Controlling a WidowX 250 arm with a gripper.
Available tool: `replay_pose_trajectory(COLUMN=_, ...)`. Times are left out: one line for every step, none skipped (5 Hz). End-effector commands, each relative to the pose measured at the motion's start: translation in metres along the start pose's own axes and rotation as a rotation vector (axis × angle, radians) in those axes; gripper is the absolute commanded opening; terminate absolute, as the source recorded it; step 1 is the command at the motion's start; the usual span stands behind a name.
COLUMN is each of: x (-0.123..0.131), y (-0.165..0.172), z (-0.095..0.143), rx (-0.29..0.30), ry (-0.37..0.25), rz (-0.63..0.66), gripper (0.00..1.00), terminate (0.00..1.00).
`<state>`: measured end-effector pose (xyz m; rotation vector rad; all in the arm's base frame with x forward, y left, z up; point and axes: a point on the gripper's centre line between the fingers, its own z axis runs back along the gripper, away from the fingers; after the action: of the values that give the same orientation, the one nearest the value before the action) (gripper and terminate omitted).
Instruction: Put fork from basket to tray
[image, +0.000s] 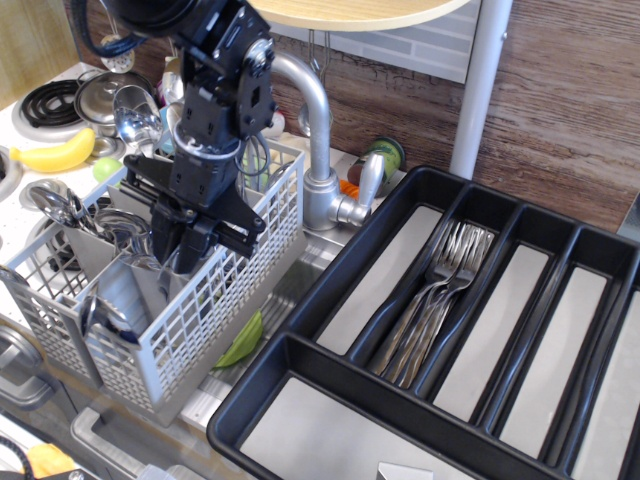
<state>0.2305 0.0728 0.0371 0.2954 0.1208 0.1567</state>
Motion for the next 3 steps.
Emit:
replay_pose_trajectory(x=-0.007, y=0.003, z=0.069, rx=0.078, ry=-0.031, rz=0.041, gripper=0.00, terminate=0.00)
replay_pose_trajectory(x=-0.012, y=0.015, z=0.109, rx=0.152, ry=0.002, rz=0.035, gripper=0.00, terminate=0.00)
replay_pose_trajectory(x=-0.009, y=0.025, z=0.156, rx=0.205, ry=0.029, rz=0.026, gripper=0.00, terminate=0.00)
